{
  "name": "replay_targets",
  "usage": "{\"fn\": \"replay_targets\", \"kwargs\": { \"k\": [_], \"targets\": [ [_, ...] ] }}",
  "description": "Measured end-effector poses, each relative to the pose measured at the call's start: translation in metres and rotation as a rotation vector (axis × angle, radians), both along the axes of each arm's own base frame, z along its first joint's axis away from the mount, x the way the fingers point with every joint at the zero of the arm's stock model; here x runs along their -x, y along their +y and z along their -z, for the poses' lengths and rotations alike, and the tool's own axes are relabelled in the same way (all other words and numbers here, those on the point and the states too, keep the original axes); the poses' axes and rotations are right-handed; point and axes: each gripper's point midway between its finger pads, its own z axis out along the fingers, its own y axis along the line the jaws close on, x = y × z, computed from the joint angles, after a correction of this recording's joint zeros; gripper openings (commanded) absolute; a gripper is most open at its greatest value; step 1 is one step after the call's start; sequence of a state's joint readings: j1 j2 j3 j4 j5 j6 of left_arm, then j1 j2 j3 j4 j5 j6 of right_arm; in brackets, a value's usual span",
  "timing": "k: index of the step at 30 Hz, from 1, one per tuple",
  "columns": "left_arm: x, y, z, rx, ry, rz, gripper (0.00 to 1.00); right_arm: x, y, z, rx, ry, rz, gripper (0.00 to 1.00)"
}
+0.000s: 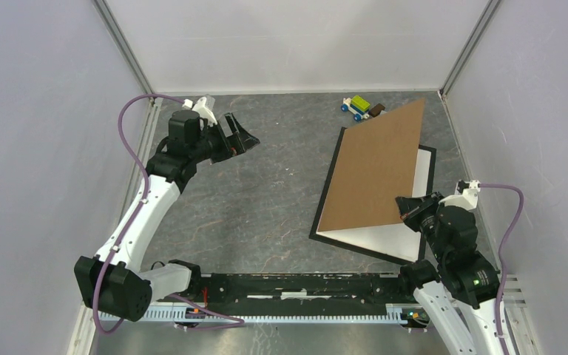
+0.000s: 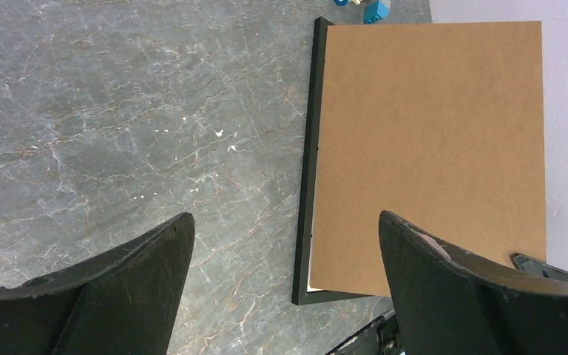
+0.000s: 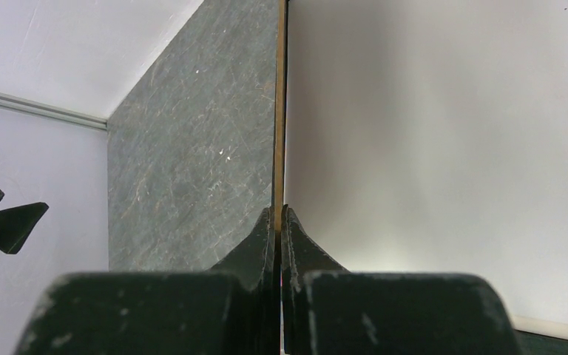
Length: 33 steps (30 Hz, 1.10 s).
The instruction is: Put the photo into the frame
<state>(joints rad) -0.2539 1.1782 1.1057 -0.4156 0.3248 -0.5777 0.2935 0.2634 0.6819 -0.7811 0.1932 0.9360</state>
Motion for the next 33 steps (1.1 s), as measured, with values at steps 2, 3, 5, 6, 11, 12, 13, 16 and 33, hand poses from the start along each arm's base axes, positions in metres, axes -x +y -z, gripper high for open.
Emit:
{"fn": "replay_targets", "kwargs": {
  "k": [2, 3, 5, 6, 11, 12, 13, 16, 33],
  "targets": [
    [0.0003, -0.0005, 0.0000, 0.000, 0.000, 0.002, 0.99, 0.0001, -0.0001, 0.0003, 0.002, 0.001, 0.000, 0.00],
    [0.0003, -0.0006, 0.0000, 0.000, 0.000, 0.002, 0.99, 0.0001, -0.0002, 0.0003, 0.002, 0.001, 0.000, 0.00],
    [0.0003, -0.0006, 0.0000, 0.000, 0.000, 0.002, 0.99, 0.0003, -0.0003, 0.0007, 0.003, 0.002, 0.000, 0.00],
    [0.0003, -0.0006, 0.0000, 0.000, 0.000, 0.002, 0.99, 0.0003, -0.0006, 0.0008, 0.004, 0.003, 0.001, 0.00],
    [0.0003, -0.0006, 0.0000, 0.000, 0.000, 0.002, 0.99, 0.0006, -0.0018, 0.0018, 0.011, 0.006, 0.005, 0.00],
    [0.0003, -0.0006, 0.0000, 0.000, 0.000, 0.002, 0.99, 0.0005, -0.0020, 0.0018, 0.011, 0.005, 0.006, 0.00],
    [0.0003, -0.0006, 0.0000, 0.000, 0.000, 0.002, 0.99, 0.0006, -0.0023, 0.0018, 0.012, 0.005, 0.007, 0.00],
    [0.0004, -0.0007, 0.0000, 0.000, 0.000, 0.002, 0.99, 0.0008, -0.0028, 0.0021, 0.014, 0.006, 0.009, 0.00],
    [0.0005, -0.0021, 0.0013, -0.001, 0.004, 0.006, 0.99, 0.0047, -0.0038, 0.0080, 0.003, 0.002, 0.013, 0.00]
  ]
}}
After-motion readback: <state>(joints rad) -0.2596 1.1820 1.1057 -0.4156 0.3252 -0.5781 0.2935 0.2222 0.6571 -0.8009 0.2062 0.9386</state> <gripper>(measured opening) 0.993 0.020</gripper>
